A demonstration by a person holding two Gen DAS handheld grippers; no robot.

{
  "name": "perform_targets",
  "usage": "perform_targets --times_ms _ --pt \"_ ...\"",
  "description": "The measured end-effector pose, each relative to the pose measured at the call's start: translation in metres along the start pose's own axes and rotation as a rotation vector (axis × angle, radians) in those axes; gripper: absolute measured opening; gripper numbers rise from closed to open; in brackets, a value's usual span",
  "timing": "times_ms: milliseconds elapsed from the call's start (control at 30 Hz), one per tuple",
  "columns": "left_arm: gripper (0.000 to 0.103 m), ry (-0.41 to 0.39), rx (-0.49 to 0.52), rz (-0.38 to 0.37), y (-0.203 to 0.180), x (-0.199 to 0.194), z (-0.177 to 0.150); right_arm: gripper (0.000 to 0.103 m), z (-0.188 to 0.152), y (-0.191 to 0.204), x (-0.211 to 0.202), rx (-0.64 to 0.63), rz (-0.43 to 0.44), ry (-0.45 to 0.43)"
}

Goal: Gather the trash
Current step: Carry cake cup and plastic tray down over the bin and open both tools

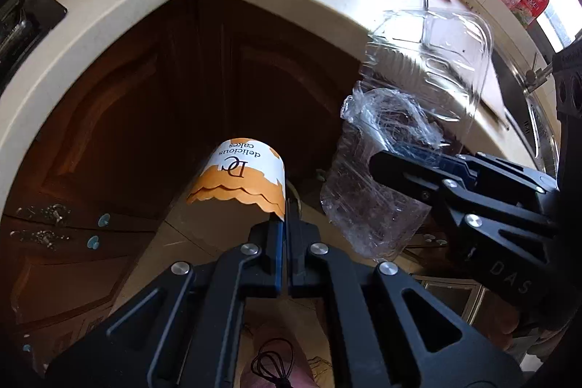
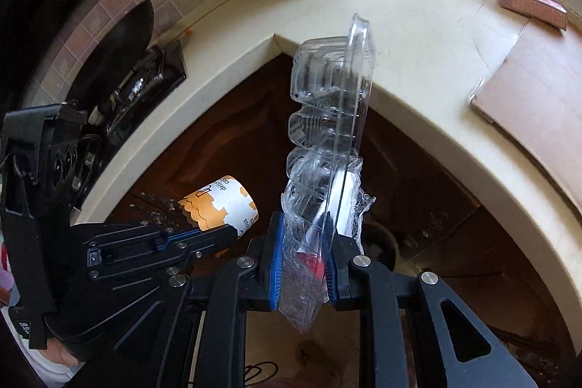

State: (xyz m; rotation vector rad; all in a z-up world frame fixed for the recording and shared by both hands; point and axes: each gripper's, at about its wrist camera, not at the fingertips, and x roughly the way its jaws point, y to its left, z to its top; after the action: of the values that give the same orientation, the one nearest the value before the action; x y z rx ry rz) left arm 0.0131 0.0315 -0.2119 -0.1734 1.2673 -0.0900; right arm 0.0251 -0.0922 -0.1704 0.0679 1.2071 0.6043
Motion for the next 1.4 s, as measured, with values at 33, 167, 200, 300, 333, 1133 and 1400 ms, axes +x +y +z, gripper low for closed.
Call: perform_targets --times_ms 33,167,200,300,333,1133,1400 --pt "0.000 0.015 0.001 0.010 -0.002 0.015 -0.003 0.019 -0.005 -0.004 0.014 -0.004 0.001 0.021" --pt "0.000 0.064 -0.019 0.020 0.003 0.068 -0.023 0.019 -0.033 -0.021 0.064 -0.018 0.007 0.094" --pt "0.000 0.076 -0.026 0.020 0.004 0.082 -0.027 0.019 -0.041 -0.025 0.076 -0.030 0.005 0.102" --pt "0.000 0.099 -0.047 0.016 0.008 0.121 -0.039 0.019 -0.066 -0.040 0.117 -0.067 0.004 0.138" --pt "0.000 0.104 -0.050 0.016 0.010 0.131 -0.043 0.019 -0.074 -0.046 0.130 -0.067 0.010 0.156" --pt "0.000 0.273 -0.116 0.045 0.032 0.369 -0.115 0.019 -0.177 -0.142 0.364 -0.147 -0.004 0.367" --pt "0.000 0.310 -0.140 0.059 0.034 0.409 -0.129 0.019 -0.180 -0.159 0.405 -0.105 0.001 0.383"
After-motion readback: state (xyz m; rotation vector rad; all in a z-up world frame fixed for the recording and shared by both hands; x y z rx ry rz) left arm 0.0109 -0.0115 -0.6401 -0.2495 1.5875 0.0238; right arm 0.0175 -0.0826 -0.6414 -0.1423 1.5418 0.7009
